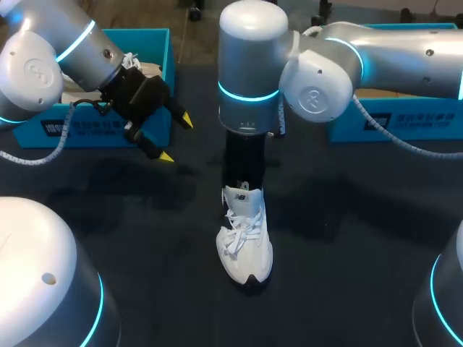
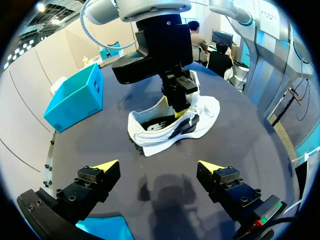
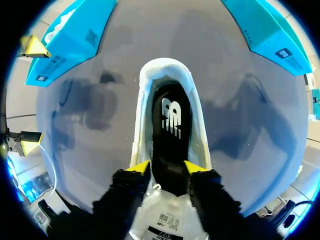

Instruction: Take the shoe out of the shoebox, open the shoe tongue, remove and reinsert the insole, then place the shoe into the shoebox

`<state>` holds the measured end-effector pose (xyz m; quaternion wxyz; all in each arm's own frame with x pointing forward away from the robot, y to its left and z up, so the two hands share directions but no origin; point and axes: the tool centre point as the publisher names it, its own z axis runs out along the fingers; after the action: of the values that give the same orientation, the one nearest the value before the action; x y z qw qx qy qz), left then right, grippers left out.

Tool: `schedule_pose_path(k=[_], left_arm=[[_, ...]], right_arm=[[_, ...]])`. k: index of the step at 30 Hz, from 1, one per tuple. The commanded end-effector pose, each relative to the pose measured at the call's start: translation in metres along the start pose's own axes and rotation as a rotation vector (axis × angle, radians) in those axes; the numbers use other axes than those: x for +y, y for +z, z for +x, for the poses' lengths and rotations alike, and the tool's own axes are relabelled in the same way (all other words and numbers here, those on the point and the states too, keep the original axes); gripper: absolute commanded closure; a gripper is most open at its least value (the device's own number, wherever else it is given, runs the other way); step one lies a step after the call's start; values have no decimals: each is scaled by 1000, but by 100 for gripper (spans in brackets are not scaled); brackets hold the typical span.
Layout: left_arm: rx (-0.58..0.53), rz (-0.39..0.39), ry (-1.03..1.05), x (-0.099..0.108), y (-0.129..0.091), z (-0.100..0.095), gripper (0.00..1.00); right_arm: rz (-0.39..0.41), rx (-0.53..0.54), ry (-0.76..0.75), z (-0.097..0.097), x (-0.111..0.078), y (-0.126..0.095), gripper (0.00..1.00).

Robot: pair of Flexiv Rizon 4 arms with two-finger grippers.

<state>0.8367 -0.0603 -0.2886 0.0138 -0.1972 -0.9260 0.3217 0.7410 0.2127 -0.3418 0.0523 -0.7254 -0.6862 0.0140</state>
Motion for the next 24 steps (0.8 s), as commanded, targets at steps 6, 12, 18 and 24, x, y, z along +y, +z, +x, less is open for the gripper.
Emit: schedule_pose_path(k=[6,12,18,24], left_arm=[[0,-2,1,0,-1,1,0],[0,-2,1,0,-1,1,0],[0,-2,1,0,-1,1,0],[0,-2,1,0,-1,1,0]], right_arm=[[15,-26,-26,-1,4,2,0],[25,-33,-40,0,4,6,0],[38,-36,-40,-4,0,8,0],[35,-63,-24,-5,-10,-3,0]])
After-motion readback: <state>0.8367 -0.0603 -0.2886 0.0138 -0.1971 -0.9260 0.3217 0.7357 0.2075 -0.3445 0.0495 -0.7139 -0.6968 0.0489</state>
